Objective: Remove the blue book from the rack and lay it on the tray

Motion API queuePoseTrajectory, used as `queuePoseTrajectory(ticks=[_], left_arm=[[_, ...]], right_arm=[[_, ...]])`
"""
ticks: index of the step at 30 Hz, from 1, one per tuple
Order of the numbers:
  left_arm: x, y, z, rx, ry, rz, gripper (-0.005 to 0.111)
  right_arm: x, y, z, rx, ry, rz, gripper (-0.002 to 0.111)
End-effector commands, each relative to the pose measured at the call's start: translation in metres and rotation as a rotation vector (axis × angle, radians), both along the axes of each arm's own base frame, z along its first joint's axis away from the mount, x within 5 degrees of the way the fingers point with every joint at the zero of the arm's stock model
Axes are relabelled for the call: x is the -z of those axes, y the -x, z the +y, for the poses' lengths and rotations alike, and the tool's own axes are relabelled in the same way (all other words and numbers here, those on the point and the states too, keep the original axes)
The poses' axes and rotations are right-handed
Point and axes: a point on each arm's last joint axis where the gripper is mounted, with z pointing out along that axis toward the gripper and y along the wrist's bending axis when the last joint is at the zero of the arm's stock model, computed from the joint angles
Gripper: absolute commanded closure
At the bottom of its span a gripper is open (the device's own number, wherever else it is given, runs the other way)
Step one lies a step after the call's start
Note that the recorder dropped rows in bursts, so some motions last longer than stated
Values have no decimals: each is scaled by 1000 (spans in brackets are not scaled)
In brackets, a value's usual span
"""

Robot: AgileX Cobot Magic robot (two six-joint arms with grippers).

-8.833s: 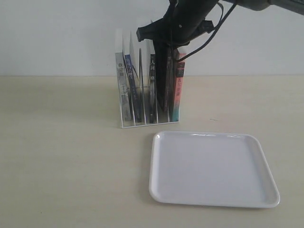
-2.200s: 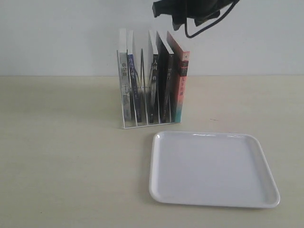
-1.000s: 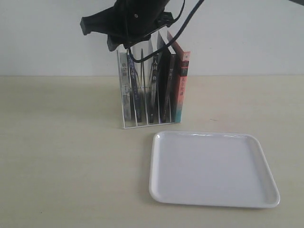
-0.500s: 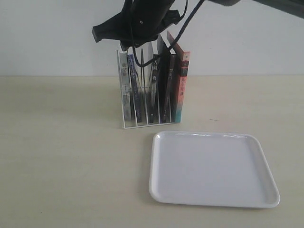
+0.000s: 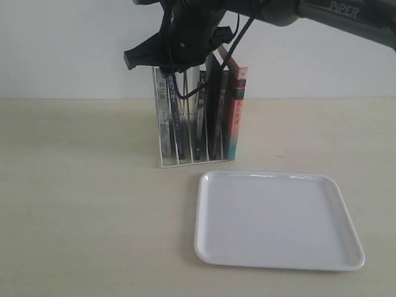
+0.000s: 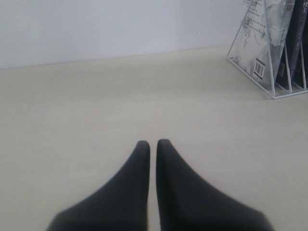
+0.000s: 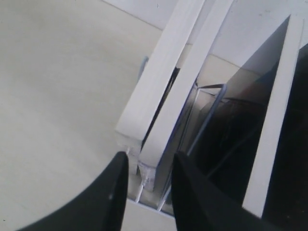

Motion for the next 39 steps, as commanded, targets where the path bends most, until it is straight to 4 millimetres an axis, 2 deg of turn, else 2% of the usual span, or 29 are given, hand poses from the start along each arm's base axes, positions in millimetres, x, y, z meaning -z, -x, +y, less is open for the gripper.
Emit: queuePoseTrajectory(ticks=[1, 10, 21, 22, 27, 35, 39], left_arm=[[-3, 0, 0, -1, -1, -22, 102], [-3, 0, 0, -1, -1, -22, 102], [-3, 0, 0, -1, -1, -22, 102], [-3, 0, 0, -1, -1, -22, 102], [-3, 0, 0, -1, -1, -22, 102], [-3, 0, 0, -1, -1, -22, 102], [-3, 0, 0, -1, -1, -22, 102]], right_arm=[[-2, -10, -11, 47, -21, -9, 78], [1, -6, -15, 67, -16, 73, 78], [2, -4, -9, 29, -74, 102, 78], [2, -4, -9, 29, -70, 95, 77], [3, -5, -8, 28, -69, 92, 58], [18, -13, -6, 31, -50, 82, 58], [18, -16, -8, 44, -28, 45, 58]])
